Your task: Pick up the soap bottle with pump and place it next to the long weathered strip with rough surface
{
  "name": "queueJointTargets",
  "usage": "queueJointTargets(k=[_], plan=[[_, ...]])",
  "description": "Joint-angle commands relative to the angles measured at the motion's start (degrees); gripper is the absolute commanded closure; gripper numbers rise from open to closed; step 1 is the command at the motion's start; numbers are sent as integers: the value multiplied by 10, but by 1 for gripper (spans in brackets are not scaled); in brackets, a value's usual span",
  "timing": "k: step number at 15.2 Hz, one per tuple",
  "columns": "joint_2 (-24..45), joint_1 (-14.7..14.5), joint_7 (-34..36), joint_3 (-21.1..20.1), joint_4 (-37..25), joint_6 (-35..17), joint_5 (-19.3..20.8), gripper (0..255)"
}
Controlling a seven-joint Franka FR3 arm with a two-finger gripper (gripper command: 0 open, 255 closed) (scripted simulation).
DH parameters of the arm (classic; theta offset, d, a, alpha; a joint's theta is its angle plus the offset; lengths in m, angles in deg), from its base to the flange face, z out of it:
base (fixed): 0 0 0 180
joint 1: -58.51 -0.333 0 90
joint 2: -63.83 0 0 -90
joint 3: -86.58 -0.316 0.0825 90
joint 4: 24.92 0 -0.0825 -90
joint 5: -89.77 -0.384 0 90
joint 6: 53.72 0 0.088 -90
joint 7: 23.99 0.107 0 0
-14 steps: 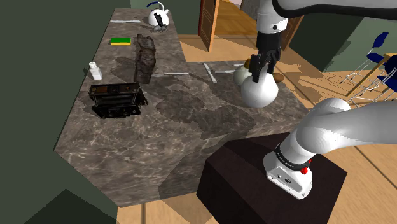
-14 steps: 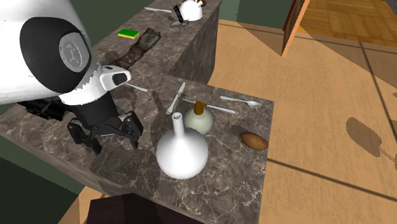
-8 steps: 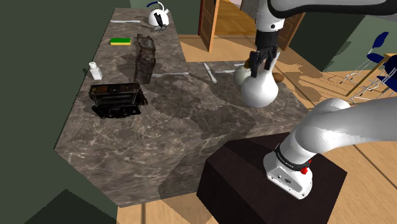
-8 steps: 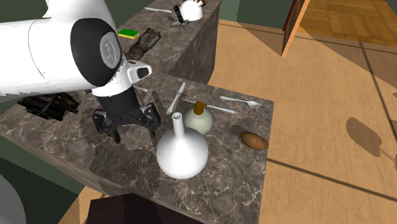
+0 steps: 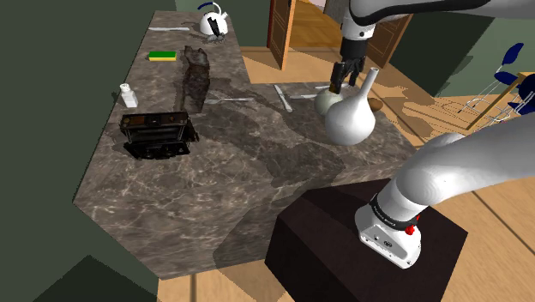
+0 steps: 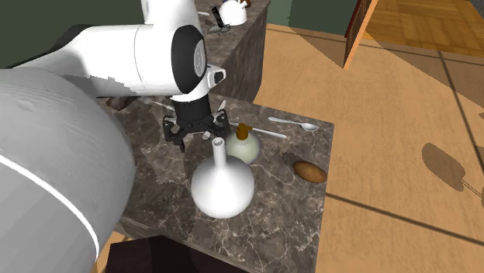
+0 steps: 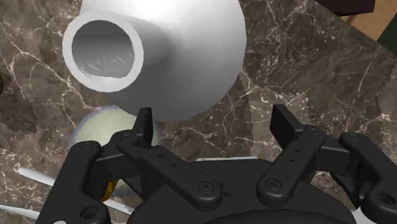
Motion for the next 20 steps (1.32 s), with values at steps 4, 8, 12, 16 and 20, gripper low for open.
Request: queueJointTargets(k=[4,8,12,16,20], plan=[[84,7,-66,46,-48,-59,-2,0],[160,12,-123,80,-103,-96,-22,0],[242,19,-183,107,-169,-122,-57,0],[249,20,-185,107,-145,-152,-59,0],[257,20,-187,108,-125,-180,-62,0]])
